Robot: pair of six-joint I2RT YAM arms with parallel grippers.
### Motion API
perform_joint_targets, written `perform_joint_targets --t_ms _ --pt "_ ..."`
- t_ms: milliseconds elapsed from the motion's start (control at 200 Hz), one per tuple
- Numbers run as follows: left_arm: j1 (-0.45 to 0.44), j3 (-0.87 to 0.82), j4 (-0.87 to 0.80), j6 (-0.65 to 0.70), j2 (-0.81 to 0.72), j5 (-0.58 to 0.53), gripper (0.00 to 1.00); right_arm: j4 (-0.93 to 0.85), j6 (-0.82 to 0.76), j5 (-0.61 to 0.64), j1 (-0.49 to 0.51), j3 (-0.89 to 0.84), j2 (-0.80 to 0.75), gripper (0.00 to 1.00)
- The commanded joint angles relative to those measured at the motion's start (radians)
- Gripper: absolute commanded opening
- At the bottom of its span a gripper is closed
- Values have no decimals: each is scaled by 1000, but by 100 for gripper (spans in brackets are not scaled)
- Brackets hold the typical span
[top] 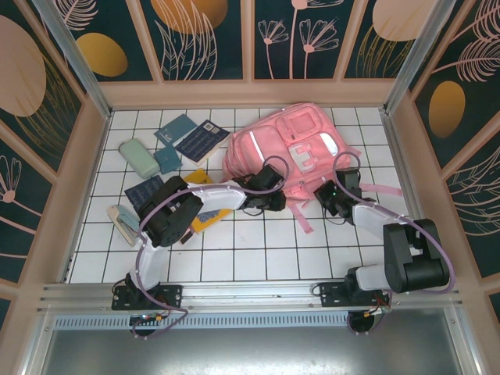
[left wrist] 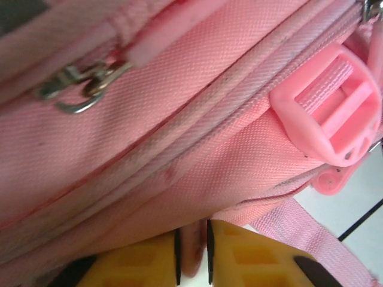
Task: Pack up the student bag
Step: Open the student bag at the top-center of the table.
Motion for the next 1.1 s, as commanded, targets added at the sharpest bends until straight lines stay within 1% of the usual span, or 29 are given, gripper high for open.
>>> perform_joint_targets --t_ms 0,30,55,110,160,205,285,355,455,640,695,820,926,1096 --pt "-4 46 -96 -11 91 -30 25 1 9 -31 14 -20 -19 0" --pt "-3 50 -102 -13 98 -36 28 1 9 -31 14 -20 -18 0" --pt "-4 52 -106 -14 102 -38 28 1 9 -31 15 -20 -18 0" --pt "-4 57 -112 -17 107 -43 18 1 9 -31 15 -20 -18 0" --pt "-5 57 -115 -21 107 -53 14 2 11 -31 16 -20 -18 0" --pt "-5 55 -120 -24 106 -66 6 2 10 -30 16 -20 -18 0" --pt "-6 56 -125 -26 102 -78 0 1 10 -31 16 -16 -16 0" --pt "-5 57 -128 -30 93 -93 0 0 9 -30 16 -14 -16 0" --pt "-4 66 -159 -35 72 -144 0 -13 2 -20 15 -4 -18 0" --pt "1 50 -265 -40 3 -303 0 -53 -18 19 14 19 -26 0" --pt "7 33 -297 -39 -18 -334 0 -61 -22 29 14 26 -30 0" --pt "32 -39 -335 -38 -68 -388 0 -80 -37 44 11 42 -30 0" --pt "66 -110 -340 -26 -111 -412 0 -94 -51 55 5 53 -28 0" --pt "126 -180 -359 -9 -184 -468 0 -107 -64 70 -7 62 -25 0"
